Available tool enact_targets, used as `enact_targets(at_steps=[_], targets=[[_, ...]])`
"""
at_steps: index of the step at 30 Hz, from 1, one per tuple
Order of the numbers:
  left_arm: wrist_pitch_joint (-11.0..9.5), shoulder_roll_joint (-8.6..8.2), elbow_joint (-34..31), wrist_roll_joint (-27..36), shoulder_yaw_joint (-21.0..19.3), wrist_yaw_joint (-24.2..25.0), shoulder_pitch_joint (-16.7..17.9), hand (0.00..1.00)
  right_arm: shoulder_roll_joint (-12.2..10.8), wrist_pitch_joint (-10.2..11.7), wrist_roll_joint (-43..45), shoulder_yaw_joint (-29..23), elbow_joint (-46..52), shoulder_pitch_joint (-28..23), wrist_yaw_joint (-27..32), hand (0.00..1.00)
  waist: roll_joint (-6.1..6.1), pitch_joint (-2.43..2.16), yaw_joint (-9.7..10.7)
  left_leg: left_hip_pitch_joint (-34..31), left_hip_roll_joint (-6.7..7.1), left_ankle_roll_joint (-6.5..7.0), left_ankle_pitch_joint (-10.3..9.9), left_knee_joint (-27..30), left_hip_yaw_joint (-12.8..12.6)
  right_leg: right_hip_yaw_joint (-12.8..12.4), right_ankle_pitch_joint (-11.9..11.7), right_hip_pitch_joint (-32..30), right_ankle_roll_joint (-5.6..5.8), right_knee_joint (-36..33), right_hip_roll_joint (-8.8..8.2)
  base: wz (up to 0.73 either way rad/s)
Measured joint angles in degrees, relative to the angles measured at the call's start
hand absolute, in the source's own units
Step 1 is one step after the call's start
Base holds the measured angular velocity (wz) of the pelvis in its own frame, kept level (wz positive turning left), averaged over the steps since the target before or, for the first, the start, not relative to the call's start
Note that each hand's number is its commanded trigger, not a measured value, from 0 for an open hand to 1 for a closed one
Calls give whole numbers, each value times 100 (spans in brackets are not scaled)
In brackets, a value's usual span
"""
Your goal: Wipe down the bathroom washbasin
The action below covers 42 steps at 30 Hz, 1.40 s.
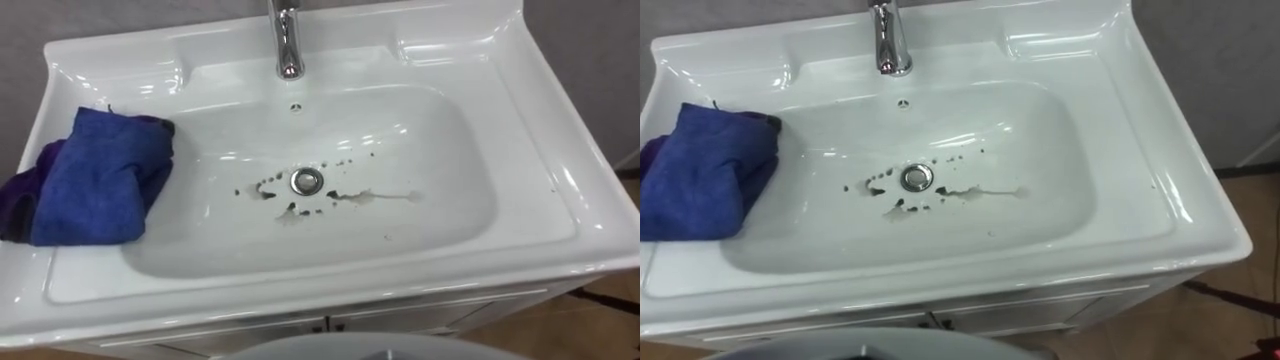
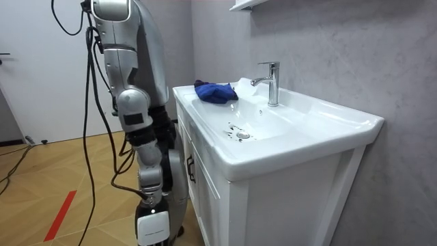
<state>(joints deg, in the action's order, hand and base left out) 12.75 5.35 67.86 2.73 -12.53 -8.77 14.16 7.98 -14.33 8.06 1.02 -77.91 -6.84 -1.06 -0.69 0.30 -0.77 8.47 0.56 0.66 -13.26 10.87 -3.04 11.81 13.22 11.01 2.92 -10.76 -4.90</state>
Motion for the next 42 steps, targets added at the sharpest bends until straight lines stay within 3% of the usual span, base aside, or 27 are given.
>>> enact_targets(at_steps=[3,9,11,16,20,22,25,27,31,36,40,42], targets=[[-82,21,-37,442,-576,-418,37,0,22,4,-3,-122,-2,8,76,0,-24,-6,-130,-83,15,0,0,4,103,110,0,-12,0,4,-13,15],[-154,121,-471,1175,-1237,-1276,314,0,212,60,-177,-311,101,7,236,0,-81,-38,-292,-136,24,-3,2,70,199,240,0,0,0,13,-20,12],[-307,238,-618,1506,-1493,-1661,334,0,348,85,-325,-473,183,8,318,0,-122,-38,-436,-161,25,-4,3,86,221,268,0,-9,0,14,-23,7],[-582,314,-953,1987,-1873,-2421,411,0,467,296,-396,-634,372,-9,440,0,-201,-37,-510,-193,33,-5,2,77,284,299,0,-10,0,26,-21,3],[-712,536,-1170,2353,-2217,-2950,335,0,465,421,-392,-773,490,-114,496,0,-301,-88,-557,-220,38,-14,8,79,341,356,0,-5,0,26,-17,7],[-804,679,-1325,2381,-2378,-3161,279,0,465,448,-326,-892,488,-130,535,0,-350,-92,-585,-232,39,-21,14,81,355,387,0,-11,-1,23,-17,8],[-932,910,-1824,2364,-2420,-3489,300,0,466,496,-340,-936,514,-159,645,0,-418,-90,-601,-248,45,-28,20,78,408,409,0,-11,-1,25,-18,5],[-1010,940,-2598,2363,-2476,-3733,307,0,463,556,-342,-953,565,-210,682,0,-476,-86,-596,-305,58,-27,20,108,463,469,-3,-28,-3,32,-24,12],[-1266,945,-3248,2185,-2476,-4002,45,0,474,663,-342,-957,592,-292,694,0,-601,-105,-591,-354,74,-27,27,129,477,527,-2,-60,-3,4,-39,7],[-1537,981,-3996,2179,-2473,-4238,-139,0,472,756,-362,-895,688,-369,660,0,-596,-122,-590,-400,85,-22,95,69,415,469,-2,-190,-3,-1,-58,-6],[-1554,981,-4663,1889,-2469,-4334,-244,0,413,796,-323,-884,685,-448,573,0,-531,-90,-573,-413,105,-19,96,78,481,462,-2,-192,-3,15,-63,1],[-1565,998,-4983,1439,-2467,-4352,-326,0,418,833,-323,-904,668,-452,536,0,-495,-62,-560,-383,105,-17,96,60,446,397,-2,-187,-3,21,-63,-6]])
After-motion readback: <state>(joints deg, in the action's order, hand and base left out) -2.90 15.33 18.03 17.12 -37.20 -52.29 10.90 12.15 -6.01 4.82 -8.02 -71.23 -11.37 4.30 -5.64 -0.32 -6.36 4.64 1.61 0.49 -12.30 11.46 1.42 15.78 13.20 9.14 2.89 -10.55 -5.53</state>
